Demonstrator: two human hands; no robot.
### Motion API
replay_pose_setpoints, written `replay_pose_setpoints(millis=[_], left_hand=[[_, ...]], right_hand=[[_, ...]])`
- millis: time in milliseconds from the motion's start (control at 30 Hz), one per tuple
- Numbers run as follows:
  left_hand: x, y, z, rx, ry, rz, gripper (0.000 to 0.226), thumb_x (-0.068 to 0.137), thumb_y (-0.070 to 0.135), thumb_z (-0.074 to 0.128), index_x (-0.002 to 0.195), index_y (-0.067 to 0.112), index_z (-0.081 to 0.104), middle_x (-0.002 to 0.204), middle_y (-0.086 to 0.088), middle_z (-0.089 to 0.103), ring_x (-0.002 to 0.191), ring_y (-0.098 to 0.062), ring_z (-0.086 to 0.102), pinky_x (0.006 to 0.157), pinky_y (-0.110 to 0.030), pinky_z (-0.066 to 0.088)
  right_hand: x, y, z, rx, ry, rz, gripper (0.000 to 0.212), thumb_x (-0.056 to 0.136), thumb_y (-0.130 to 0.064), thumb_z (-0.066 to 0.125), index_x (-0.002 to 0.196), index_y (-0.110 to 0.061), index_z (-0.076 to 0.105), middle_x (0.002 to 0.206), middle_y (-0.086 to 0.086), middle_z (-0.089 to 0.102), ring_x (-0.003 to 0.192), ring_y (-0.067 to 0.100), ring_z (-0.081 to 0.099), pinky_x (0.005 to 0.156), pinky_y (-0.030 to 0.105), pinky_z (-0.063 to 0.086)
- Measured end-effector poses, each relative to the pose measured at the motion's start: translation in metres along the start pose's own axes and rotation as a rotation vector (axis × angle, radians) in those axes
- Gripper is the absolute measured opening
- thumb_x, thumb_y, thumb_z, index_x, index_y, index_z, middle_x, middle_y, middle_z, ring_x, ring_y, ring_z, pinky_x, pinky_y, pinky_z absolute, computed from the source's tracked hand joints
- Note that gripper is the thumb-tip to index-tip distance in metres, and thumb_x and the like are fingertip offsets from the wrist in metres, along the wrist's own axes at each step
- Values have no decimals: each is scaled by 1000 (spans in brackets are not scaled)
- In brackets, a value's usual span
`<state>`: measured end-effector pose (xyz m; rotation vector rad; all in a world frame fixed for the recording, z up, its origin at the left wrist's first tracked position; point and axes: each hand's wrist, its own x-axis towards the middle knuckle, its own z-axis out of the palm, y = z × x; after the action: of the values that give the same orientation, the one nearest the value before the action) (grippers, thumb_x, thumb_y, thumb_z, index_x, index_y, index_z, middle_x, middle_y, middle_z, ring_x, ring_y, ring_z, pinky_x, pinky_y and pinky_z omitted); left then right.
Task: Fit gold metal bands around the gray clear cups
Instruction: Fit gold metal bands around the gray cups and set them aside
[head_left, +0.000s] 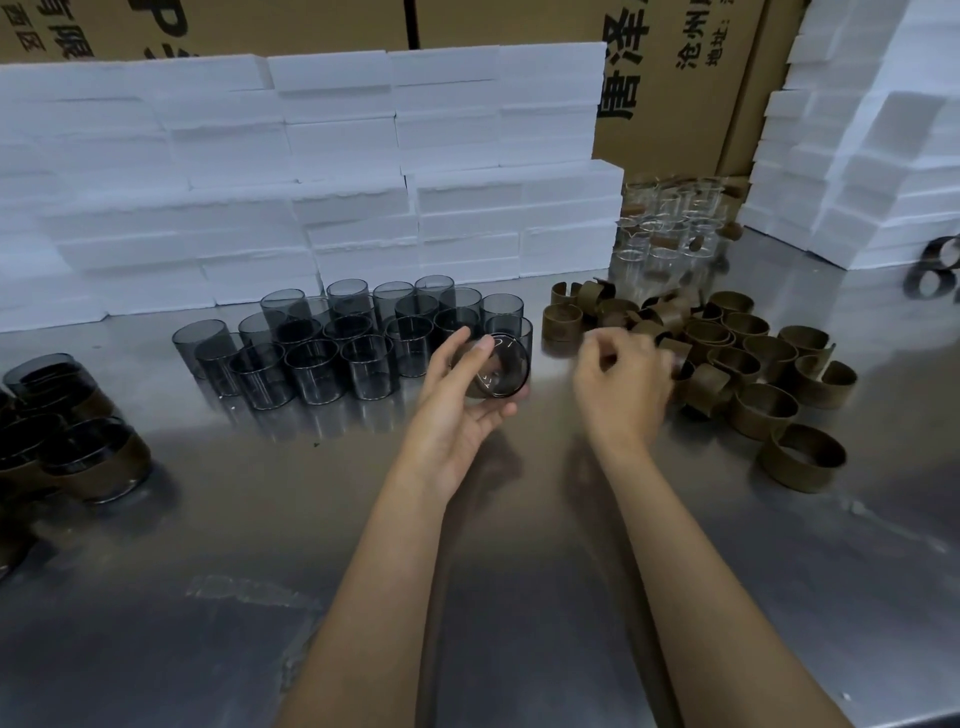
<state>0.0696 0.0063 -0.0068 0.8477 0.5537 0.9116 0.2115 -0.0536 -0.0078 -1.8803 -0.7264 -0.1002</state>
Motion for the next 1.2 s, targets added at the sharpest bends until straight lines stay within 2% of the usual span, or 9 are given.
replay_pose_setpoints(millis=[100, 233, 500, 633, 733, 900, 1000, 1100, 1200], left_hand=[[0, -2, -1, -6, 0, -26, 59, 78, 33, 80, 133, 29, 59, 117, -8, 74, 93, -39, 75, 65, -30, 59], [-1, -3, -1, -9, -10, -44, 55, 83, 31, 79, 134, 28, 59, 121, -11, 72, 97, -41, 74, 67, -31, 59], [-2, 0, -3, -15, 14, -46, 48, 90, 28, 74, 135, 26, 58, 107, -6, 75, 92, -38, 74, 65, -30, 59], [-2, 3, -4, -15, 22, -43, 43, 91, 27, 73, 132, 26, 59, 105, -6, 75, 87, -37, 75, 65, -30, 58], [-2, 5, -5, -13, 26, -32, 40, 92, 28, 73, 129, 28, 60, 116, -9, 71, 85, -36, 75, 67, -30, 57], [-2, 7, -5, -1, 53, -2, 32, 93, 30, 71, 124, 29, 62, 134, -10, 66, 93, -38, 71, 67, -30, 57], [-2, 7, -4, 8, 58, 19, 28, 94, 31, 71, 120, 26, 63, 127, -13, 67, 96, -39, 69, 75, -37, 58], [-4, 8, 0, 53, 39, 67, 46, 87, 39, 76, 124, 19, 60, 111, -13, 71, 96, -27, 72, 86, -43, 61], [-4, 6, 3, 46, -22, 100, 69, 74, 30, 84, 134, 17, 54, 116, -9, 70, 99, -22, 74, 83, -39, 61]], right_hand=[[16, 16, -19, -340, 236, -88, 31, 92, -28, 61, 121, -19, 66, 124, 9, 59, 121, 31, 46, 101, 45, 31], [30, 35, -27, -514, 191, 81, 52, 89, -46, 67, 128, -12, 58, 130, 16, 59, 130, 36, 43, 116, 54, 24], [29, 34, -25, -313, 259, -29, 30, 88, -26, 65, 117, -18, 67, 97, 2, 70, 120, 28, 54, 122, 48, 13], [27, 21, -26, 28, 159, -87, 24, 94, -30, 62, 114, -20, 68, 100, -2, 72, 104, 21, 64, 101, 35, 43], [22, 12, -19, 226, 7, -40, 17, 97, -29, 60, 106, -22, 73, 96, -7, 76, 97, 14, 70, 82, 25, 51], [7, -4, -4, 286, -114, -80, 18, 96, -23, 58, 83, -27, 71, 71, -19, 73, 82, 8, 70, 84, 33, 55], [-5, -11, 3, 263, -165, -156, 20, 96, -25, 54, 86, -16, 69, 65, -3, 72, 72, 22, 70, 78, 43, 57], [-16, -18, 5, 234, -174, -259, 21, 96, -20, 53, 90, -14, 72, 61, 2, 70, 62, 24, 67, 69, 44, 55], [-24, -24, 5, 255, -217, -308, 20, 98, -17, 55, 101, -16, 75, 68, -5, 72, 64, 15, 67, 65, 38, 54]])
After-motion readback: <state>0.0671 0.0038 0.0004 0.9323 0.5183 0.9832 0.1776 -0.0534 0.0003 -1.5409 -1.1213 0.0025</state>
